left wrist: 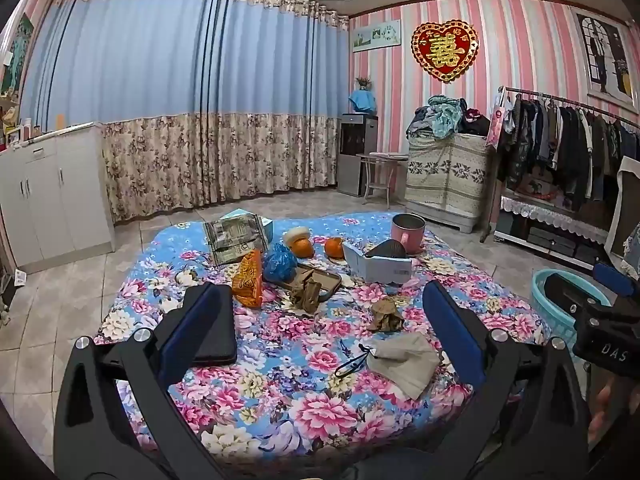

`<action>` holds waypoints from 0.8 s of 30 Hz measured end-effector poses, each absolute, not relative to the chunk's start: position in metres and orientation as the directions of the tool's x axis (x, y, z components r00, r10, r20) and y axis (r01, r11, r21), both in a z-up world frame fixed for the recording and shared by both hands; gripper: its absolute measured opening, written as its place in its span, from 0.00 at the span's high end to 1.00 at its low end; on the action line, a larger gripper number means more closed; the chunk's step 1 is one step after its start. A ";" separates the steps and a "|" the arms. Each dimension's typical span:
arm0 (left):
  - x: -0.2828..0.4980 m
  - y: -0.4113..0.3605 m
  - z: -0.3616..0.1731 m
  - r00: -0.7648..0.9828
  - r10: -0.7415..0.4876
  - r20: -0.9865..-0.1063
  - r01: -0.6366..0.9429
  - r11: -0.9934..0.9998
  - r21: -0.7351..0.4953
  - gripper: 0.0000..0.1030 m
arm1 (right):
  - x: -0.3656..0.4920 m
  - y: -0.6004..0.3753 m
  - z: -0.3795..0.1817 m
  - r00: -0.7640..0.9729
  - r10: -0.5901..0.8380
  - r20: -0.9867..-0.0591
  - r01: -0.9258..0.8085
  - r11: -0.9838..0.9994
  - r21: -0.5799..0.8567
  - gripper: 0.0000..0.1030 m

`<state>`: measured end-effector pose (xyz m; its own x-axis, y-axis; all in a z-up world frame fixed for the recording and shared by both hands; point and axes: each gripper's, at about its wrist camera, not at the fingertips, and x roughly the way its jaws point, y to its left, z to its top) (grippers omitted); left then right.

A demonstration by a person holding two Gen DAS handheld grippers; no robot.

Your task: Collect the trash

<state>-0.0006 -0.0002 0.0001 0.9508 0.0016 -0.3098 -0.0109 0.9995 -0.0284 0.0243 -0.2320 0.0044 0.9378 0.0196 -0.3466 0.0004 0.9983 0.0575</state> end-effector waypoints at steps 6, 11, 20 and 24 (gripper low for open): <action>-0.002 -0.001 0.001 0.950 0.001 -0.314 -0.012 0.999 -0.031 0.05 | 0.025 -0.232 0.004 0.937 0.023 -0.347 -0.002 0.998 0.062 0.04; -0.001 -0.001 0.001 0.947 0.009 -0.320 -0.018 1.000 -0.026 0.05 | 0.022 -0.235 0.005 0.940 0.024 -0.341 -0.001 0.998 0.066 0.04; -0.001 -0.001 0.003 0.946 0.007 -0.323 -0.019 0.999 -0.033 0.05 | 0.024 -0.234 0.004 0.939 0.021 -0.343 0.000 0.998 0.061 0.04; -0.005 -0.001 0.007 0.945 0.007 -0.326 -0.019 0.999 -0.034 0.05 | 0.024 -0.234 0.006 0.939 0.015 -0.343 0.005 0.998 0.057 0.04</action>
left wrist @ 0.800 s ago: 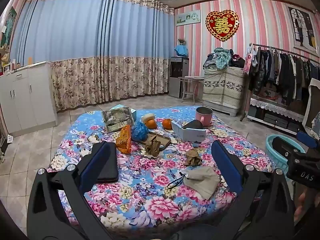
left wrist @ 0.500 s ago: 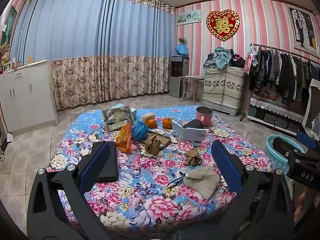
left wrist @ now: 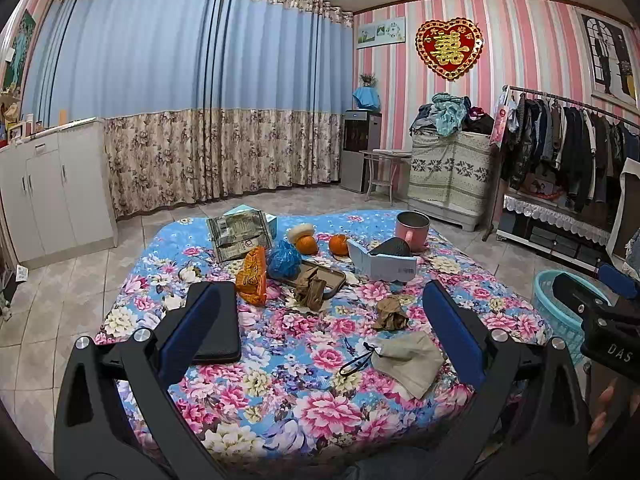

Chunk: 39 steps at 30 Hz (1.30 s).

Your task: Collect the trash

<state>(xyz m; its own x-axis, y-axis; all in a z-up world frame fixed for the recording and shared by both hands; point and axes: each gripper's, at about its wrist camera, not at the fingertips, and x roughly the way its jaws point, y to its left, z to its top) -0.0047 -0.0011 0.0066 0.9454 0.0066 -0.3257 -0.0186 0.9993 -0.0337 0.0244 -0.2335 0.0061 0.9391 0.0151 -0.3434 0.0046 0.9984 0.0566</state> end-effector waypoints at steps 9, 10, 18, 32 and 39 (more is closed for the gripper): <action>0.002 0.007 0.008 0.946 0.011 -0.325 -0.024 0.999 -0.035 0.05 | 0.024 -0.235 0.009 0.939 0.013 -0.343 0.005 0.999 0.053 0.04; 0.002 0.007 0.009 0.946 0.012 -0.325 -0.024 0.999 -0.035 0.05 | 0.024 -0.236 0.009 0.939 0.013 -0.344 0.006 0.999 0.052 0.04; 0.003 0.004 0.007 0.946 0.013 -0.324 -0.025 0.999 -0.032 0.05 | 0.024 -0.236 0.008 0.940 0.013 -0.340 0.005 0.999 0.052 0.04; 0.004 0.007 0.006 0.946 0.015 -0.325 -0.028 0.999 -0.034 0.05 | 0.021 -0.236 0.011 0.942 0.006 -0.334 0.008 0.999 0.041 0.04; 0.004 0.008 0.008 0.948 0.020 -0.319 -0.031 0.999 -0.028 0.05 | 0.020 -0.234 0.010 0.944 0.005 -0.329 0.009 0.999 0.041 0.04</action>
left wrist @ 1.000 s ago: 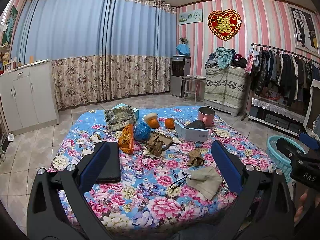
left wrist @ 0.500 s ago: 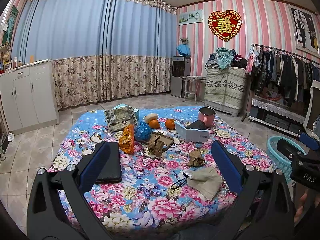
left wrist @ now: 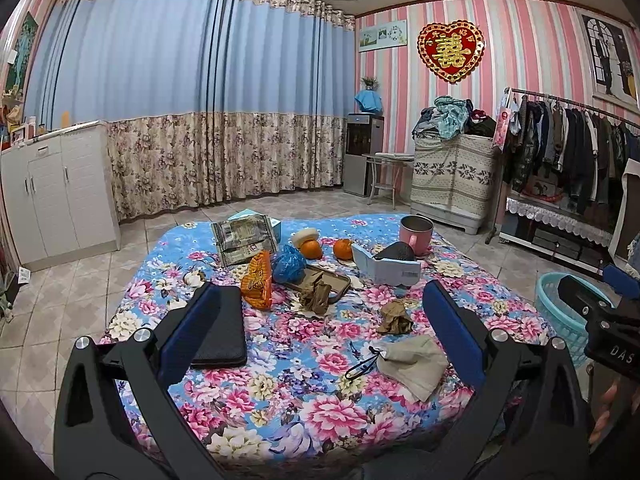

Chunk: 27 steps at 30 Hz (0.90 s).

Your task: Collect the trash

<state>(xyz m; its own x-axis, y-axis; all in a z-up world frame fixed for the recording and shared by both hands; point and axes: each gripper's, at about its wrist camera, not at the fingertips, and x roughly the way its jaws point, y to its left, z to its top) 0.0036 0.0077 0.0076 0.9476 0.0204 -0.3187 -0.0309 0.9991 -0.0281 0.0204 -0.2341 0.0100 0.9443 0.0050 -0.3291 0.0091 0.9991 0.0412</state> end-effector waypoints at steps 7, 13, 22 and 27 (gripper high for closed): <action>0.002 0.010 0.006 0.951 0.028 -0.308 -0.037 0.999 -0.023 0.05 | 0.020 -0.233 0.010 0.945 0.005 -0.327 0.009 0.999 0.041 0.04; 0.002 0.010 0.005 0.950 0.026 -0.310 -0.035 0.999 -0.023 0.05 | 0.021 -0.232 0.010 0.945 0.004 -0.328 0.008 0.999 0.036 0.04; 0.002 0.010 0.005 0.951 0.026 -0.310 -0.035 0.999 -0.022 0.05 | 0.023 -0.232 0.007 0.944 0.004 -0.330 0.008 0.999 0.035 0.04; 0.002 0.010 0.005 0.950 0.025 -0.310 -0.034 0.999 -0.024 0.05 | 0.022 -0.232 0.007 0.944 0.006 -0.330 0.007 0.999 0.037 0.04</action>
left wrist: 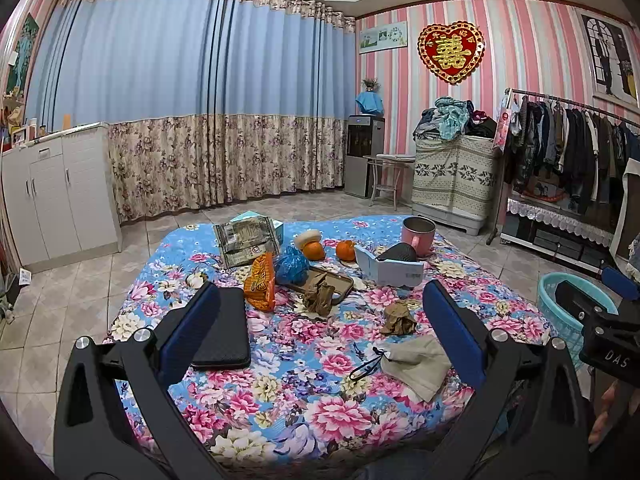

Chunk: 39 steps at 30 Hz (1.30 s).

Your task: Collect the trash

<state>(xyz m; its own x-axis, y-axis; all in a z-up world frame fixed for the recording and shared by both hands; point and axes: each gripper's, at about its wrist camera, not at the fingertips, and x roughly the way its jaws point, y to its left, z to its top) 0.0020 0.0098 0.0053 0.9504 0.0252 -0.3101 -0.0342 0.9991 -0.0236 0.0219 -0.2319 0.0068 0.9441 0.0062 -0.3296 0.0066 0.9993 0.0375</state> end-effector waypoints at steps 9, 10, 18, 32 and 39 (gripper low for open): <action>0.002 0.010 0.005 0.950 0.026 -0.310 -0.035 0.999 -0.023 0.05 | 0.022 -0.232 0.007 0.944 0.005 -0.330 0.007 0.999 0.036 0.04; 0.002 0.010 0.005 0.950 0.026 -0.310 -0.035 0.999 -0.023 0.05 | 0.023 -0.231 0.006 0.944 0.005 -0.331 0.007 0.999 0.035 0.04; 0.002 0.010 0.005 0.951 0.028 -0.309 -0.036 0.999 -0.022 0.05 | 0.022 -0.232 0.005 0.944 0.006 -0.330 0.007 0.999 0.036 0.04; 0.007 0.020 -0.002 0.948 0.041 -0.315 -0.050 0.999 -0.021 0.05 | 0.023 -0.232 0.001 0.942 0.001 -0.334 0.010 1.000 0.029 0.04; 0.014 0.029 -0.008 0.944 0.055 -0.325 -0.066 0.998 -0.024 0.05 | 0.027 -0.232 -0.008 0.940 -0.005 -0.342 0.013 1.000 0.021 0.04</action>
<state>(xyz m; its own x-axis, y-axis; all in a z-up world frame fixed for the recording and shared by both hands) 0.0145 0.0291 -0.0076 0.9442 0.0545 -0.3248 -0.0658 0.9976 -0.0237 0.0272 -0.2322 -0.0084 0.9397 -0.0050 -0.3418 0.0131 0.9997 0.0214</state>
